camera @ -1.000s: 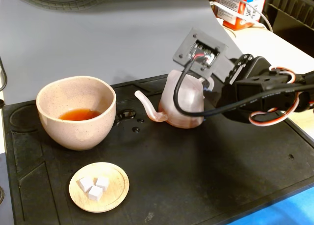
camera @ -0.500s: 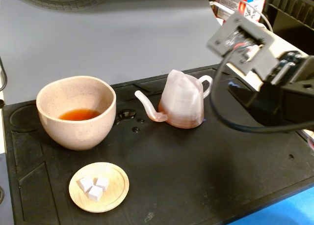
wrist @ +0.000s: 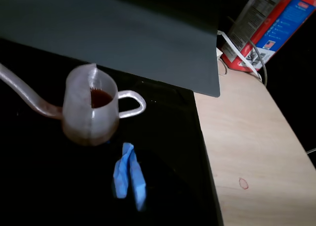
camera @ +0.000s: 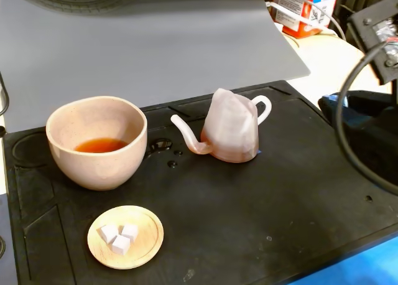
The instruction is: Pick up a kettle and pour liquid into a cup.
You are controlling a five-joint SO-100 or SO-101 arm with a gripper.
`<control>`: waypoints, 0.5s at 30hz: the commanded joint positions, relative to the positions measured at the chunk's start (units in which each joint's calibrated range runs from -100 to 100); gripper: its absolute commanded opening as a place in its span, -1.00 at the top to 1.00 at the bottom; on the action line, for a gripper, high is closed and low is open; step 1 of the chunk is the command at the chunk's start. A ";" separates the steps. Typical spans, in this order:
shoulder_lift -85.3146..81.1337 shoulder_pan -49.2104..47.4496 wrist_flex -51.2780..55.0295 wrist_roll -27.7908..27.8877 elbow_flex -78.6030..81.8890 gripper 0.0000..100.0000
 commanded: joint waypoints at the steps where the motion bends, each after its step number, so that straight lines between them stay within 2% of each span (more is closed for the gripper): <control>1: -5.20 0.17 -0.33 -2.10 2.87 0.99; 7: -11.00 4.89 -0.16 -4.73 5.32 0.99; 8: -12.11 5.27 1.22 -6.72 5.41 0.99; 15: -21.50 5.27 10.99 -10.03 6.04 0.99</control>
